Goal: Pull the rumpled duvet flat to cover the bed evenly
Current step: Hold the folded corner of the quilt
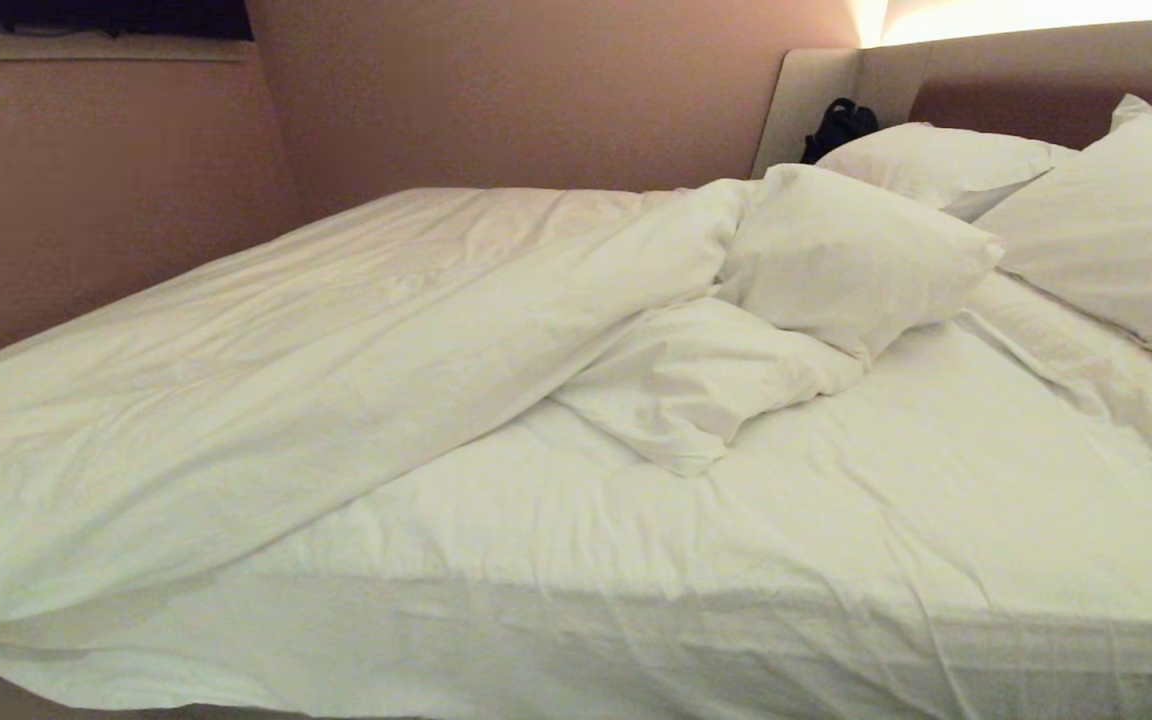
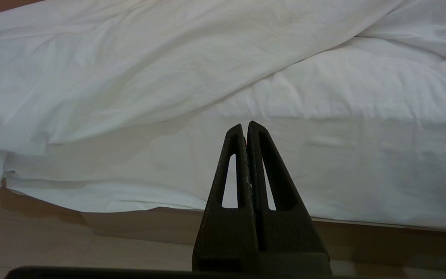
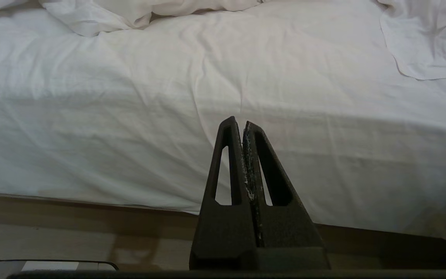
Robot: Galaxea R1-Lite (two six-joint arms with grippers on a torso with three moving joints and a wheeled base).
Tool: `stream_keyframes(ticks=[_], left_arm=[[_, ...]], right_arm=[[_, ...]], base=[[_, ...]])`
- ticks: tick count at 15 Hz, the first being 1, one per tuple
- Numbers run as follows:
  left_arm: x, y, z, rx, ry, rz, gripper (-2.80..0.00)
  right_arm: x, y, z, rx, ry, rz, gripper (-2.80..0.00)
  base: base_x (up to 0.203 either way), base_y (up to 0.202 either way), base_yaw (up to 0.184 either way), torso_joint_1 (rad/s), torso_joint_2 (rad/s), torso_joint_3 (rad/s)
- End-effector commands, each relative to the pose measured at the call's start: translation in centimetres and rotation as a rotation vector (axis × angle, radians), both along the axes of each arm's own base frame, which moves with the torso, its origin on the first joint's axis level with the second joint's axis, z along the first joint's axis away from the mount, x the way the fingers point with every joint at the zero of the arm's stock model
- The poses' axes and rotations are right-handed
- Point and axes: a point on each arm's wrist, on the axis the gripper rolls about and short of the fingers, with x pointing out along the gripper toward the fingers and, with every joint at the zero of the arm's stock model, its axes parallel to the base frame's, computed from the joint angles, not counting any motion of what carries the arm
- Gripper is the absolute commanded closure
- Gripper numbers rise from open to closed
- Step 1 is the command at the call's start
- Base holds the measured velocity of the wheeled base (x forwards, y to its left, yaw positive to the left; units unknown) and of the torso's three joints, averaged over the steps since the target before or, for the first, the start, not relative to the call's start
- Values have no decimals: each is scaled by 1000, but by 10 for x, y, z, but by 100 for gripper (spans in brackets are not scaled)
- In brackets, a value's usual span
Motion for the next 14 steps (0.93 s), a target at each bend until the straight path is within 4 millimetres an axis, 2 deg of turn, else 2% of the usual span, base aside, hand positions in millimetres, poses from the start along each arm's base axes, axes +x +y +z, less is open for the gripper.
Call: stream_keyframes(ticks=[1, 5, 8, 9, 11, 14], left_arm=[[0, 0, 0, 0, 0, 0, 0], [0, 0, 0, 0, 0, 0, 0], [0, 0, 0, 0, 0, 0, 0], [0, 0, 0, 0, -1, 0, 0], [0, 0, 0, 0, -1, 0, 0], [0, 0, 0, 0, 0, 0, 0]], right_arm=[[-5, 0, 16, 18, -54, 10, 0], [-22, 2, 50, 45, -81, 121, 0], [-13, 4, 77, 110, -8, 188, 0], [-5, 5, 88, 139, 33, 207, 0], [25, 5, 112, 195, 118, 237, 0], [89, 7, 146, 247, 221, 254, 0]], base=[[0, 0, 0, 0, 0, 0], [0, 0, 0, 0, 0, 0], [0, 0, 0, 0, 0, 0], [0, 0, 0, 0, 0, 0], [0, 0, 0, 0, 0, 0], [0, 0, 0, 0, 0, 0]])
